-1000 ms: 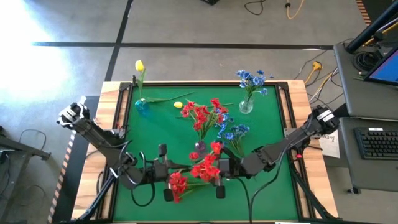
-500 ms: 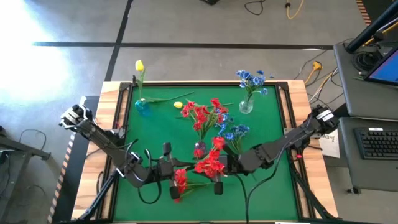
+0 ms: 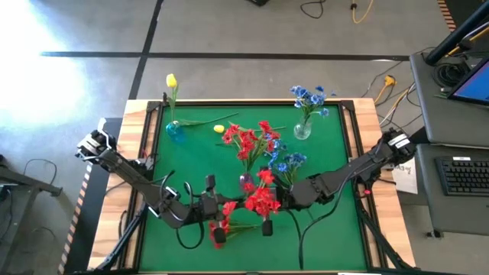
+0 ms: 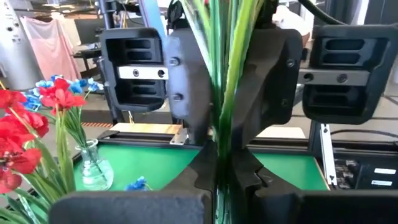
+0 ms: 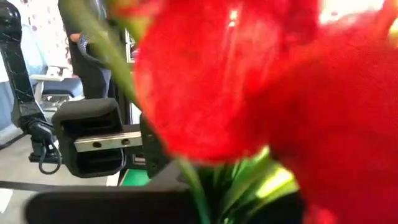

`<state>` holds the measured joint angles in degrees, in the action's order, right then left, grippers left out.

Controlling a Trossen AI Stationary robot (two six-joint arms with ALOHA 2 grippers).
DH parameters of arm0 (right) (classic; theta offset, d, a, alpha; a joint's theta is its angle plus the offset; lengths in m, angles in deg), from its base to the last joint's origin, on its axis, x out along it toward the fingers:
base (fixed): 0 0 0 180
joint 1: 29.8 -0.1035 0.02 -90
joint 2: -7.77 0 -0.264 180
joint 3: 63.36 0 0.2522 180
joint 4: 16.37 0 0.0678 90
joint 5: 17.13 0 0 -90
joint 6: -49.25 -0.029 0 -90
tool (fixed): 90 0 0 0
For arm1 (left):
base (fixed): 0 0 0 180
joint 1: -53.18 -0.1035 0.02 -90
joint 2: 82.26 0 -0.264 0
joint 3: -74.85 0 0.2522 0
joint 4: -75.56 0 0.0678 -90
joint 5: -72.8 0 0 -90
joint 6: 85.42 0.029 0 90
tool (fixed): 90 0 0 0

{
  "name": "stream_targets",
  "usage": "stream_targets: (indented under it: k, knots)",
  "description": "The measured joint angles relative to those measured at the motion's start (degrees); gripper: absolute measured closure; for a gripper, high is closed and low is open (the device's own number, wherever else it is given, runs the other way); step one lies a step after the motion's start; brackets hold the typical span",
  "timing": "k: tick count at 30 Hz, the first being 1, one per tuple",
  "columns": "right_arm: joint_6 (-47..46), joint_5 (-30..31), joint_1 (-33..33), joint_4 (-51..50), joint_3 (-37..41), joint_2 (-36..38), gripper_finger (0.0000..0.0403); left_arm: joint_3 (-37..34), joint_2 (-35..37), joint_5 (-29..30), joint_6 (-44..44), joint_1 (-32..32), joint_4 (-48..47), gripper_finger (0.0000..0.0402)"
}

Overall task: Sort flowers into vase by color
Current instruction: Put the left red flowers into the purple vase

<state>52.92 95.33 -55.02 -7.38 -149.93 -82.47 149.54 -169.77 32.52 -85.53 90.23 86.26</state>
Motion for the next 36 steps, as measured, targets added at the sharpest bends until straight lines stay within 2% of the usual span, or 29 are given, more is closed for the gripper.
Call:
stream_targets:
  k: [2,6,14,17,21,25,36]
  knots:
    - [0.39,0.0,0.02,0.21,0.0,0.0,0.0385,0.0,0.2,0.2,-0.44,0.0,0.03,0.04]
    - [0.43,0.02,0.02,0.07,0.0,0.02,0.0389,0.0,0.2,0.24,-0.8,0.0,-0.07,0.0373]
    - [0.84,0.19,0.04,-0.85,0.0,1.01,0.039,0.0,1.39,0.3,-0.51,0.02,-2.09,0.0258]
    - [0.85,3.35,0.13,-5.43,-0.67,2.3,0.039,0.0,2.72,0.28,-1.38,0.13,-5.34,0.022]
    - [0.66,9.07,0.84,-13.69,-2.17,3.74,0.039,0.0,5.24,0.26,-4.72,0.13,-11.76,0.0188]
    - [0.61,12.05,2.41,-17.78,-2.62,4.29,0.039,0.0,7.48,0.3,-7.36,0.13,-17.65,0.0176]
    - [-0.71,12.07,6.77,-20.39,-2.56,4.31,0.039,0.0,11.79,0.85,-11.43,0.24,-28.36,0.0184]
